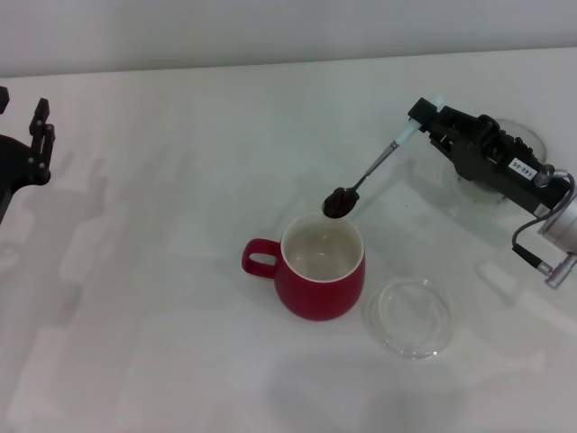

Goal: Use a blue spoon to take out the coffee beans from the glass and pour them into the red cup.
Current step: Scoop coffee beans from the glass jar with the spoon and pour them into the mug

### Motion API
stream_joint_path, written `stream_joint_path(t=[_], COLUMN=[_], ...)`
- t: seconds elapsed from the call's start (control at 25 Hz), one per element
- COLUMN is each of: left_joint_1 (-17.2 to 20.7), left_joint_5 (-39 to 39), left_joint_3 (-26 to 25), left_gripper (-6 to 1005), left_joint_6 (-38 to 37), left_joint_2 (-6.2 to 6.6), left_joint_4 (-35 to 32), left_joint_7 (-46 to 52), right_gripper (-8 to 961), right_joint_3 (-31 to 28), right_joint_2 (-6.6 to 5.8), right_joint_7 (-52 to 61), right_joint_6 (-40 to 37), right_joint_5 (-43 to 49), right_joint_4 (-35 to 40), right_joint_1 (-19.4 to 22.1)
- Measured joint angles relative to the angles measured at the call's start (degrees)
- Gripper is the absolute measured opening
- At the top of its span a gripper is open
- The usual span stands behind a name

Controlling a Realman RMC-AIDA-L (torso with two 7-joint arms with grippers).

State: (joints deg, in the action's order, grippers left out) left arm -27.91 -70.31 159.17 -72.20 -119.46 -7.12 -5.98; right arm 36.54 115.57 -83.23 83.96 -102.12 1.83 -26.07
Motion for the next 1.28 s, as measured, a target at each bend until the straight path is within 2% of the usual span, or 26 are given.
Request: stream_joint_path(t=[1.28], left_joint_1=[0.04], left_joint_5=[-0.01], left_joint_3=[0.0], left_gripper=[424], left_joint_6=[0.49], left_joint_2=[-0.07], left_joint_4=[-0.16], left_joint_7=[0.0], right_gripper=[144], right_joint_3=[4.44], right_joint_2=[-0.18], right_joint_7=[-17.71], right_joint_6=[4.51], right_joint_5=[0.42], right_joint_4=[1.49], right_joint_1=[-0.28])
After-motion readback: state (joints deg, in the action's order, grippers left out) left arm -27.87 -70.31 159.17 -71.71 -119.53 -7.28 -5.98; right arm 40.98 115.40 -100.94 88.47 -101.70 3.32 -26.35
